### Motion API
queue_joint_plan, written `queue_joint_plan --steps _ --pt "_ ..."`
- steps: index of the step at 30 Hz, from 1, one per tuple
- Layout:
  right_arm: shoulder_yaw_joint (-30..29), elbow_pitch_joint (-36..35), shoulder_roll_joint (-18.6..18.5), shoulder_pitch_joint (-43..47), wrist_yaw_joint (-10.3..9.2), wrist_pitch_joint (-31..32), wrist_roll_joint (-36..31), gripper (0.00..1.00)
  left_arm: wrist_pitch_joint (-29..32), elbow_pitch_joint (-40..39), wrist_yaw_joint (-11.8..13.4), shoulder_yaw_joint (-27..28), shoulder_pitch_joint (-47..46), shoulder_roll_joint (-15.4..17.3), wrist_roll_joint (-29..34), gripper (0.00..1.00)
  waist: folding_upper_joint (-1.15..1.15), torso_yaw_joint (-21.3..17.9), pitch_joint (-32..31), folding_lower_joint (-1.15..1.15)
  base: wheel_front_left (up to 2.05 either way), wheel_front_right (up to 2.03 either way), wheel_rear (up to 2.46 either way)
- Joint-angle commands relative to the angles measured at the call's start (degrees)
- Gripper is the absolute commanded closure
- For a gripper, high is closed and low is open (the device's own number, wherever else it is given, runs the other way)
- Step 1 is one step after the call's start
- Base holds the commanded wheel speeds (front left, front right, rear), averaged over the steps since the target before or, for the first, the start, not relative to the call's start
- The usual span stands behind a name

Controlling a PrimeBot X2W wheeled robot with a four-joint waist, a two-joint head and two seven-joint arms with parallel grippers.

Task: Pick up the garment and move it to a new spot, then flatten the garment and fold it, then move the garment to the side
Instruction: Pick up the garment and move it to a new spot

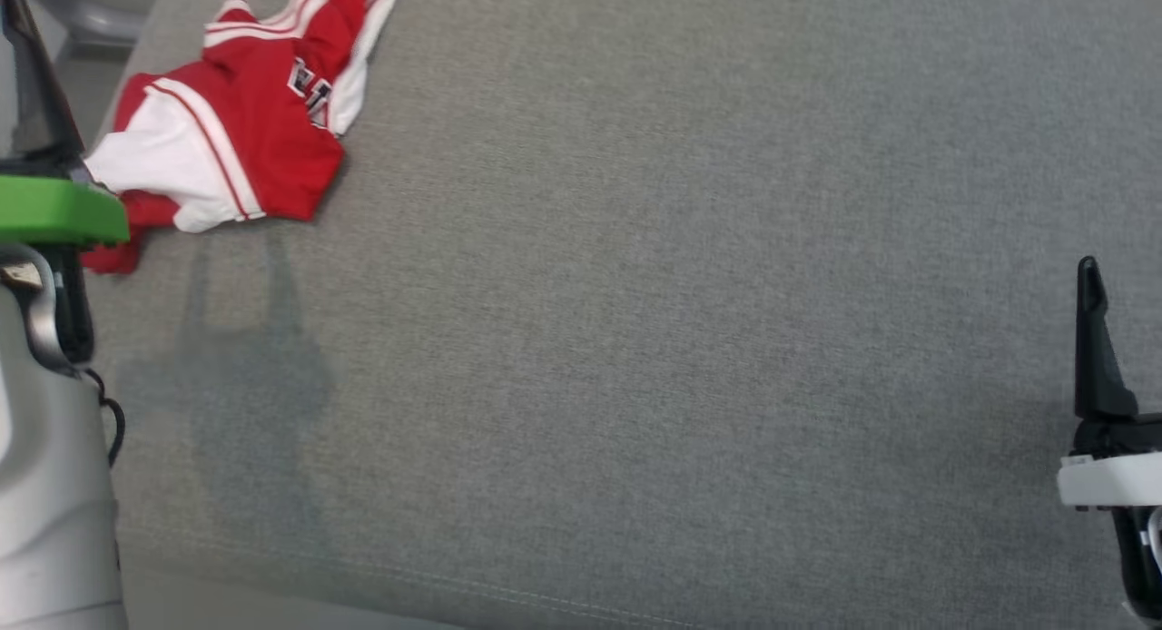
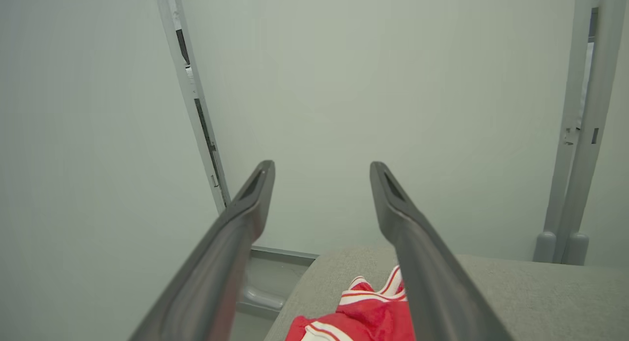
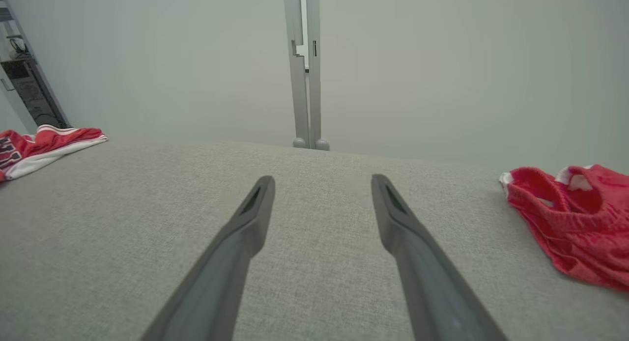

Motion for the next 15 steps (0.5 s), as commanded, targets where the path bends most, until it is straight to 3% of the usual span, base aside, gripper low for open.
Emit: queue_joint_plan --steps 1,15 --pt "-1.0 -0.8 -0.3 0.2 -0.06 -0.1 -0.4 0.00 0.0 1.6 -0.2 -0.1 -2.6 1.7 0.4 0.00 0.00 -8.2 9.2 -0.01 0.00 0.00 0.00" --pt "-5.2 -4.9 -0.3 0.1 -0.06 -0.2 -1.5 0.00 3.5 23.3 -0.7 -3.8 -17.3 7.4 -4.6 0.00 0.00 -11.4 14.8 -0.01 0.00 0.00 0.00"
